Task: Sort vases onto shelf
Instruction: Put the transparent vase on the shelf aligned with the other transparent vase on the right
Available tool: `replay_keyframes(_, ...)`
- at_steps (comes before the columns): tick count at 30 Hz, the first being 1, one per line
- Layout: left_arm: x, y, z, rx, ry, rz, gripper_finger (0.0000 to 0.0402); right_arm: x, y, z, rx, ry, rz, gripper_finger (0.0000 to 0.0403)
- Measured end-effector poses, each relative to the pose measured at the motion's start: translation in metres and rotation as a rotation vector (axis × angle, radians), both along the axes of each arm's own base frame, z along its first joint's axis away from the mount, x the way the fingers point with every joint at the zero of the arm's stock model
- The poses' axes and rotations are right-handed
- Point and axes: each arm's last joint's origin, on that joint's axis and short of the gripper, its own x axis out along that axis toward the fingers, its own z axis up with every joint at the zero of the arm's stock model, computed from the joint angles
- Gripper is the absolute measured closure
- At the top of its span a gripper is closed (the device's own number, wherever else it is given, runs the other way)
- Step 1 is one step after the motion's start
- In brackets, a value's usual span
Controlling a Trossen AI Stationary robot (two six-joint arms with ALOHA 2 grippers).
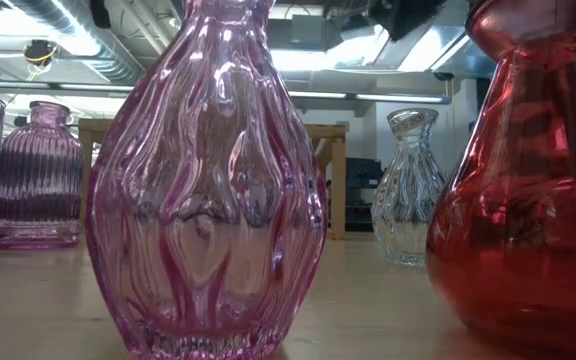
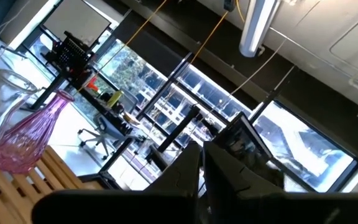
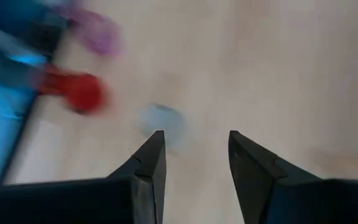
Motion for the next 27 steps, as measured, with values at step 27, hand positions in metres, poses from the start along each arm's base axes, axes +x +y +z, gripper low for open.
replay_keyframes(27, 0.001, -0.001, 0.001, -0.077, -0.055, -0.081, 0.0386, -0.005, 0.029, -0.118, 0.090, -0.194, 0.009, 0.0121)
